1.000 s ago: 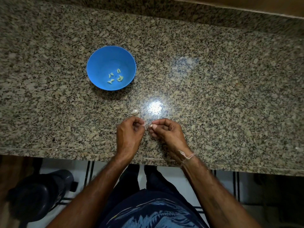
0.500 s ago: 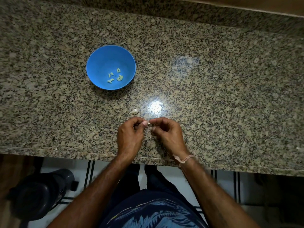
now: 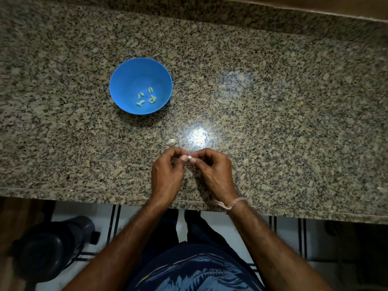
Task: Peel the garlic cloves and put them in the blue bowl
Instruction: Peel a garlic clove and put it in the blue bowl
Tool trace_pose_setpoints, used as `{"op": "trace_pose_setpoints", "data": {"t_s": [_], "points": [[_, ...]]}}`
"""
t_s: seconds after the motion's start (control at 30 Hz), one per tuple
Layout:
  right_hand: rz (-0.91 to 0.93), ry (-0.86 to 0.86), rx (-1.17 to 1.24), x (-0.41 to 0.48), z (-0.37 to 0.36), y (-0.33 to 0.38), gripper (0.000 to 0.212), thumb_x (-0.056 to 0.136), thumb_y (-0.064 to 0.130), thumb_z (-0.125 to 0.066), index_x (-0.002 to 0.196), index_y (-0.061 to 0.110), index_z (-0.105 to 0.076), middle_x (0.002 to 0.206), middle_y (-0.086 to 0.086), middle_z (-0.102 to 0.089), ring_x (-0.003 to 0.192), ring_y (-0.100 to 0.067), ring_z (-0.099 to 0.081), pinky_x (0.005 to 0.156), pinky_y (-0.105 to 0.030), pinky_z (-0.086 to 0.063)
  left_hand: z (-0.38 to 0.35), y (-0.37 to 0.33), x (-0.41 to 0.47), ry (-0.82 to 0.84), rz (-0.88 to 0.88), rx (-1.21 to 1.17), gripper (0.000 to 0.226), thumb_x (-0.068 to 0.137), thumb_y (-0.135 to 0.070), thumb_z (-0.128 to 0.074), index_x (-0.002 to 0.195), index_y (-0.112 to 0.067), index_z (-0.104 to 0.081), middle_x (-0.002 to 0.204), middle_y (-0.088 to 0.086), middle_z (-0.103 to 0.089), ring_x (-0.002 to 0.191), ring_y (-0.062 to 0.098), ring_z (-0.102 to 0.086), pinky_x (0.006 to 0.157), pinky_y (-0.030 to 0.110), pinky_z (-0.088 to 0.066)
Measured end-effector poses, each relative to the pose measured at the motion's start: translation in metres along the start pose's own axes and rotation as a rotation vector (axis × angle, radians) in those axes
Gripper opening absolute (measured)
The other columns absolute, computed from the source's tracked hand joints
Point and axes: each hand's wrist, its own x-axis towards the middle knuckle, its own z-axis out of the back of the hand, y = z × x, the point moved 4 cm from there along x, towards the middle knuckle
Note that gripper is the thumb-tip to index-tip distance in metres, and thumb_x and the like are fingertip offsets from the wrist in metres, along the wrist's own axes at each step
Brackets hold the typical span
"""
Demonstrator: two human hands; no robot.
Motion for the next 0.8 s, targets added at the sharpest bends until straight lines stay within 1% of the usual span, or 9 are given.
{"op": "trace_pose_setpoints", "data": {"t_s": [0.1, 0.23, 0.37, 0.5, 0.6, 0.7, 0.8], "points": [[0.006, -0.005, 0.011, -0.001, 0.000, 0.001, 0.013, 0.088, 0.019, -0.082, 0.096, 0.009, -0.078, 0.093, 0.000, -0.079, 0.091, -0.016, -0.076, 0.086, -0.041, -0.063, 0.003, 0.000, -0.001, -0.005, -0.029, 0.025, 0.005, 0.095, -0.033, -0.072, 0.099, -0.031, -0.073, 0.093, -0.015, -0.074, 0.091, 0.005, -0.070, 0.081, 0.041, -0.062], [0.032, 0.010, 0.071, -0.002, 0.000, 0.000, 0.011, 0.092, 0.010, -0.077, 0.101, 0.006, -0.078, 0.098, -0.004, -0.079, 0.097, -0.020, -0.076, 0.091, -0.046, -0.062, 0.006, 0.003, 0.000, -0.026, -0.012, 0.064, 0.013, 0.095, -0.041, -0.072, 0.100, -0.030, -0.075, 0.093, -0.016, -0.074, 0.090, 0.004, -0.069, 0.080, 0.044, -0.062], [0.036, 0.004, 0.094, -0.003, 0.001, -0.003, 0.011, 0.092, 0.006, -0.075, 0.103, 0.005, -0.077, 0.102, -0.005, -0.078, 0.102, -0.022, -0.074, 0.095, -0.047, -0.060, 0.006, -0.001, 0.001, 0.011, -0.017, 0.082, 0.018, 0.093, -0.043, -0.073, 0.102, -0.027, -0.079, 0.096, -0.016, -0.074, 0.090, 0.002, -0.069, 0.081, 0.041, -0.061], [0.002, -0.010, 0.099, -0.002, 0.002, -0.009, 0.010, 0.091, 0.006, -0.076, 0.101, 0.007, -0.077, 0.100, -0.005, -0.078, 0.100, -0.023, -0.074, 0.094, -0.048, -0.060, 0.007, -0.002, 0.003, 0.075, 0.012, 0.051, 0.020, 0.090, -0.045, -0.076, 0.099, -0.027, -0.081, 0.091, -0.016, -0.076, 0.088, 0.001, -0.070, 0.081, 0.040, -0.062], [-0.003, -0.008, 0.089, -0.002, 0.002, -0.010, 0.008, 0.091, 0.007, -0.076, 0.099, 0.007, -0.076, 0.098, -0.005, -0.077, 0.099, -0.022, -0.074, 0.093, -0.046, -0.060, 0.006, -0.003, 0.004, 0.088, 0.049, 0.018, 0.017, 0.090, -0.041, -0.078, 0.094, -0.025, -0.081, 0.088, -0.014, -0.077, 0.086, 0.003, -0.071, 0.082, 0.041, -0.062], [-0.011, 0.015, 0.077, 0.000, 0.000, -0.012, 0.008, 0.091, 0.006, -0.075, 0.099, 0.008, -0.076, 0.099, -0.005, -0.077, 0.099, -0.023, -0.073, 0.094, -0.048, -0.060, 0.005, -0.003, 0.003, 0.120, 0.082, -0.091, 0.012, 0.091, -0.032, -0.077, 0.087, -0.022, -0.081, 0.083, -0.007, -0.077, 0.085, 0.013, -0.074, 0.085, 0.047, -0.061], [-0.068, 0.045, 0.125, 0.001, 0.000, -0.014, 0.007, 0.091, 0.003, -0.074, 0.098, 0.005, -0.075, 0.101, -0.011, -0.076, 0.100, -0.029, -0.073, 0.092, -0.049, -0.061, 0.001, 0.002, 0.001, 0.193, 0.186, -0.258, 0.014, 0.094, -0.019, -0.072, 0.087, -0.011, -0.080, 0.086, 0.004, -0.078, 0.091, 0.022, -0.075, 0.095, 0.049, -0.059]]}}
